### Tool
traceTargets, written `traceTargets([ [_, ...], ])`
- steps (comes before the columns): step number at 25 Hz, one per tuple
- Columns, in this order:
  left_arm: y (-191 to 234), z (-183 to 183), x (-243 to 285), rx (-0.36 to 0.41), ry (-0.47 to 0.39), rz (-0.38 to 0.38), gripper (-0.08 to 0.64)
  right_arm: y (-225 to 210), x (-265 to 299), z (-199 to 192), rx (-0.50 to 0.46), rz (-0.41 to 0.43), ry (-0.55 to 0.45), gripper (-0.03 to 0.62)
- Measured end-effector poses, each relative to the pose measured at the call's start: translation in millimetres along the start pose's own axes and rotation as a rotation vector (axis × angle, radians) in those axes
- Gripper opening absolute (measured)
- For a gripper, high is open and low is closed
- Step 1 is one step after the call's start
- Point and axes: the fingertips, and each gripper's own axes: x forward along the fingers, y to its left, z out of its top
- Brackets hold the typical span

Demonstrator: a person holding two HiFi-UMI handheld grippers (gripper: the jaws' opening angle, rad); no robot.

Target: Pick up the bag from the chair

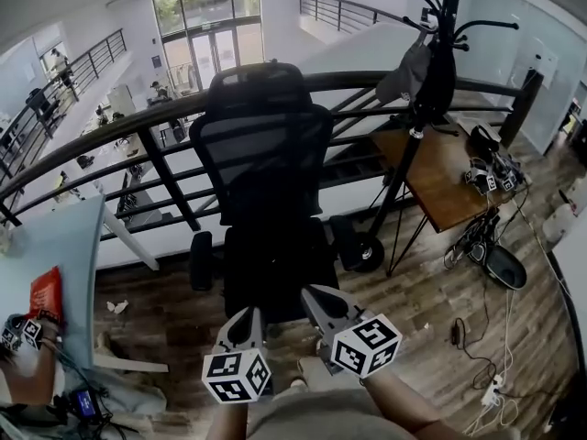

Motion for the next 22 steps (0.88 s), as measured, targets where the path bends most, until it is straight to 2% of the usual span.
traceTargets([
  [6,13.7,10.4,32.7,-0.002,0.012,0.031,0.003,-26.2,35.6,6.6,0.024,0.026,0.012,0.002],
  [14,29.5,44.7,94.1,-0.043,-0.014,0.083,0.003,-65.2,90.5,33.5,0.04,0.091,0.048,0.002],
  [22,47.1,66.0,136.2,-0.076,-0.035,0.136,0.003,-96.4,140.4,38.5,0.096,0.157,0.092,0.002],
])
